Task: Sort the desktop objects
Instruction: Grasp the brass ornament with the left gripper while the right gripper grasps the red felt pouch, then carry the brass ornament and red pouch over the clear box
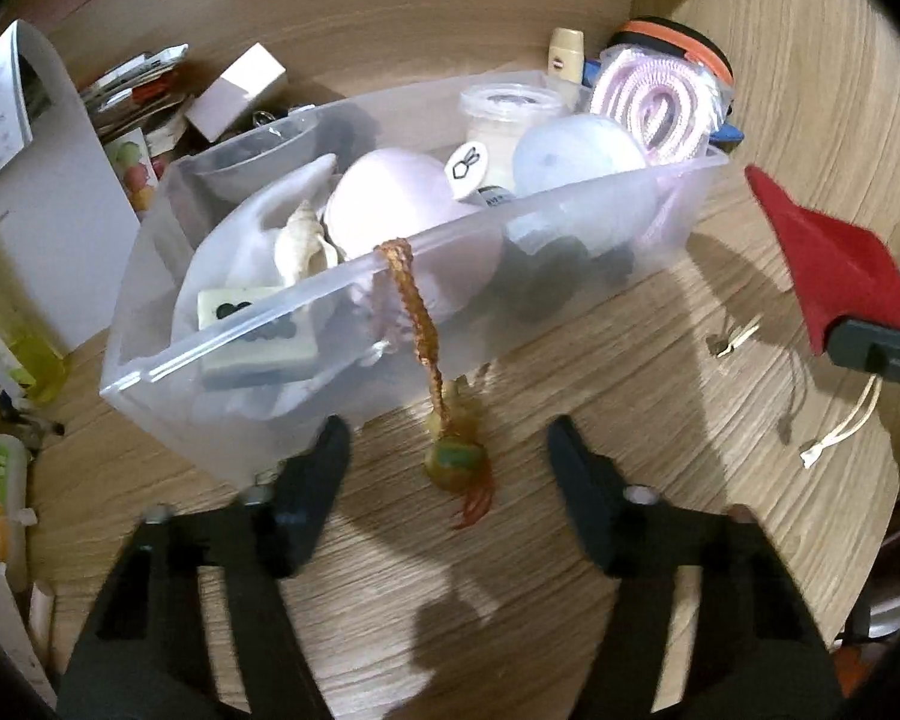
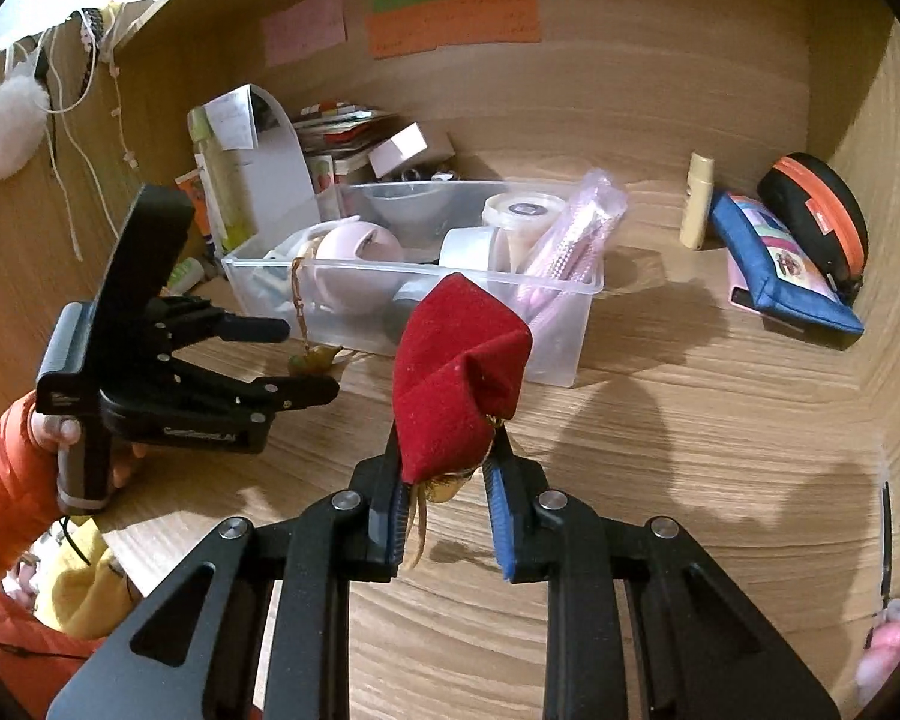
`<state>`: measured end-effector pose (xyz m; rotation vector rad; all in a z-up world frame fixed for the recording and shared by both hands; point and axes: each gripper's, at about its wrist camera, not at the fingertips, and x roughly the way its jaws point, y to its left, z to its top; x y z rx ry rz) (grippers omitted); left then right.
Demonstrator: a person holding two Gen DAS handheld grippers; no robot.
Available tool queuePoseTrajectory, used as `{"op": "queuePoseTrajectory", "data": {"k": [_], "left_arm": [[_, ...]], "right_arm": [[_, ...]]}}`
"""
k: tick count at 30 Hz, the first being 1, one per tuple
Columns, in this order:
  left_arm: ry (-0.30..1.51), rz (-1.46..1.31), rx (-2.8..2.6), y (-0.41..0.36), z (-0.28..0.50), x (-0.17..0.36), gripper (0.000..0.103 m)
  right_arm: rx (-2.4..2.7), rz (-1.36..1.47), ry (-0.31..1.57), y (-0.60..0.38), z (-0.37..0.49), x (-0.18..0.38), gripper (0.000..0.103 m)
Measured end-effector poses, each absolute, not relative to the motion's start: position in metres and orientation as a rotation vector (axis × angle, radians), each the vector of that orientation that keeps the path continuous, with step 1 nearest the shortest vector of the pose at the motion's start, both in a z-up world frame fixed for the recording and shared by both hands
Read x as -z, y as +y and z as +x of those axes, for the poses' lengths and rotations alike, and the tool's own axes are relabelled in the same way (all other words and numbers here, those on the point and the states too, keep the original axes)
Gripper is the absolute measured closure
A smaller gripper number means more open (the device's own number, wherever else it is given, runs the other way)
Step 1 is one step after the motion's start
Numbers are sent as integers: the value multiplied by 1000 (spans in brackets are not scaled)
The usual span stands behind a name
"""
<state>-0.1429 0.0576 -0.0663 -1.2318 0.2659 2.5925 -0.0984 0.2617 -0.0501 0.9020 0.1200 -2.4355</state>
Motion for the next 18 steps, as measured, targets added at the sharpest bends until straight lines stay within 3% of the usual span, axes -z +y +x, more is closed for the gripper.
{"op": "queuePoseTrajectory", "data": {"k": [4,11,18], "left_arm": [[231,-1248,-2571,54,-146,68,57],[228,-1229,-2539,52,-140,68,84],[172,-1184,-2537,41,-129,55,84]], "right_arm": [[2442,874,141,261,-95,48,83],[2421,889,120,256,-99,50,83],[2419,883,147,249,-97,48,83]]}}
